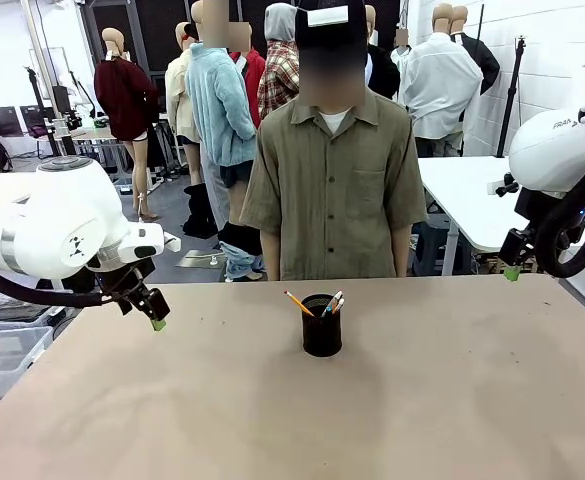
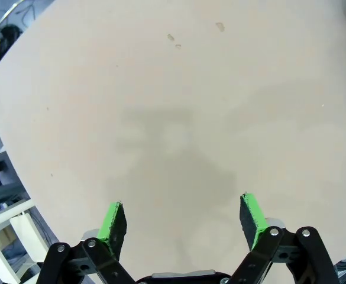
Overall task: Place the pens into the pen holder.
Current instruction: Pick up a writing instrument from the table and place it into the Pen holder.
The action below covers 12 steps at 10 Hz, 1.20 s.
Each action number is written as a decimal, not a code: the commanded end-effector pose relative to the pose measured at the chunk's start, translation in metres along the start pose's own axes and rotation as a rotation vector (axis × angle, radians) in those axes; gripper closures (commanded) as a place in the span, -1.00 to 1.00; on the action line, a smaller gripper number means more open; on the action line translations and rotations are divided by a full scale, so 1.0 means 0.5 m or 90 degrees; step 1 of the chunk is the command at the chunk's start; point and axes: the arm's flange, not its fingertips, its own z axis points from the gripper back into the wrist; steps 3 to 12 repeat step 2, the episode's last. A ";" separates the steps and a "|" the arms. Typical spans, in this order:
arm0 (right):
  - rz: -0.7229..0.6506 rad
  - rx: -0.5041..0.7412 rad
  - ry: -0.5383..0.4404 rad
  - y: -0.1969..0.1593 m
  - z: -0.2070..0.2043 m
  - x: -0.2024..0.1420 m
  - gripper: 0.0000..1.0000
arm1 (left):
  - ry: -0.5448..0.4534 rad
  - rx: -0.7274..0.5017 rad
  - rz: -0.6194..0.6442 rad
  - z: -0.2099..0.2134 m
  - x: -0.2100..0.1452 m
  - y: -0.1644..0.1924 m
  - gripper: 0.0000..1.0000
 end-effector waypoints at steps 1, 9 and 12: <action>0.005 -0.010 0.005 0.001 -0.001 -0.005 -1.00 | -0.018 -0.007 -0.012 -0.011 -0.012 0.012 -1.00; 0.005 -0.010 0.005 0.001 -0.001 -0.005 -1.00 | -0.018 -0.007 -0.012 -0.011 -0.012 0.012 -1.00; 0.005 -0.010 0.005 0.001 -0.001 -0.005 -1.00 | -0.018 -0.007 -0.012 -0.011 -0.012 0.012 -1.00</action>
